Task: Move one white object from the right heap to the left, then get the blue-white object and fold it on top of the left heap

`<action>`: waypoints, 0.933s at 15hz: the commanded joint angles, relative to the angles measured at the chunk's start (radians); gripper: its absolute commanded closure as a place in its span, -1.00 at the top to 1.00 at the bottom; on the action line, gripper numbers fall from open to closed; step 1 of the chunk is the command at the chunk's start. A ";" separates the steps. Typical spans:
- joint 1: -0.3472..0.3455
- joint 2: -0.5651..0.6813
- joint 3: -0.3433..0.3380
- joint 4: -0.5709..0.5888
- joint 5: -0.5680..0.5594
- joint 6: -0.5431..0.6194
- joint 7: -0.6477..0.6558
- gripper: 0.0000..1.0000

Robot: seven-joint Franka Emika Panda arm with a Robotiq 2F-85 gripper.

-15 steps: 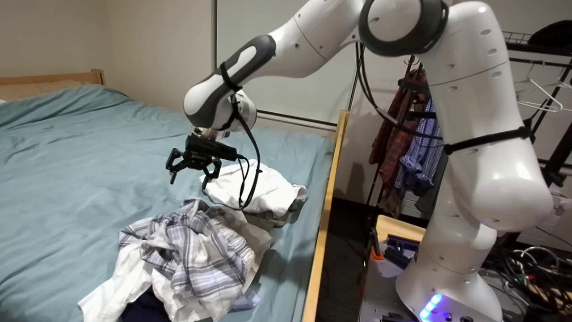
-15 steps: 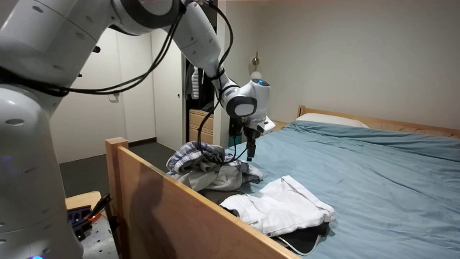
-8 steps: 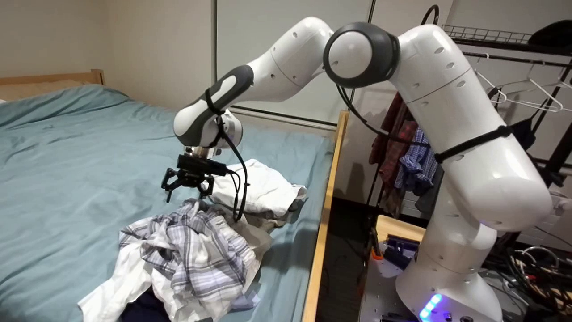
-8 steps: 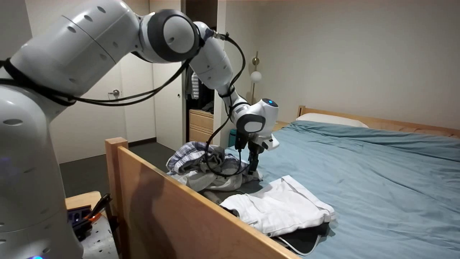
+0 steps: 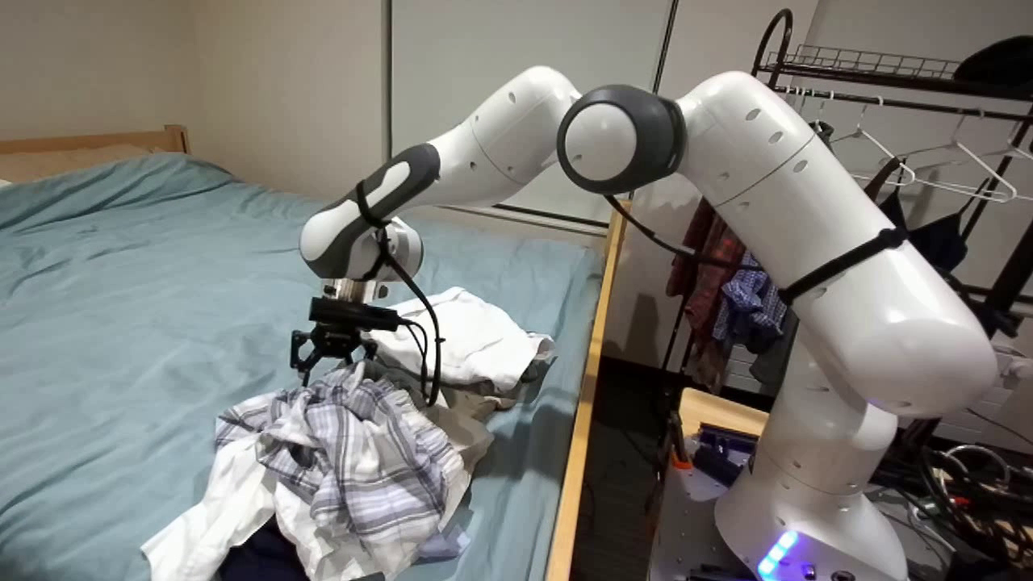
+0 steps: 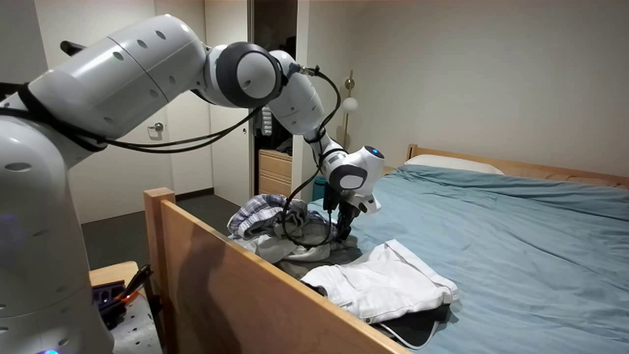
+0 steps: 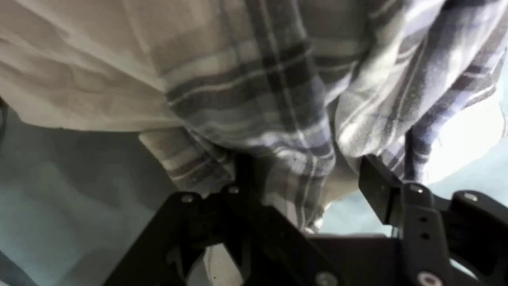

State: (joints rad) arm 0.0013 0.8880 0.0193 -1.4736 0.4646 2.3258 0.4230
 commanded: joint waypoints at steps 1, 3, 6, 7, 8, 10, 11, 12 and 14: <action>-0.004 -0.012 0.017 -0.002 0.000 -0.004 0.013 -0.21; -0.003 -0.049 0.024 -0.050 0.009 0.025 0.001 -0.48; 0.016 -0.154 0.014 -0.188 0.014 0.165 -0.004 -0.85; 0.015 -0.202 0.026 -0.250 0.022 0.231 -0.032 -0.96; 0.026 -0.243 0.027 -0.295 0.014 0.291 -0.037 -1.00; 0.045 -0.323 0.036 -0.391 -0.004 0.400 -0.059 -1.00; 0.059 -0.367 0.038 -0.440 -0.016 0.439 -0.065 -1.00; 0.072 -0.413 0.042 -0.492 -0.032 0.470 -0.084 -1.00; 0.109 -0.504 0.043 -0.596 -0.072 0.529 -0.098 -1.00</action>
State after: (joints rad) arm 0.0757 0.5465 0.0565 -1.8738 0.4418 2.7697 0.3658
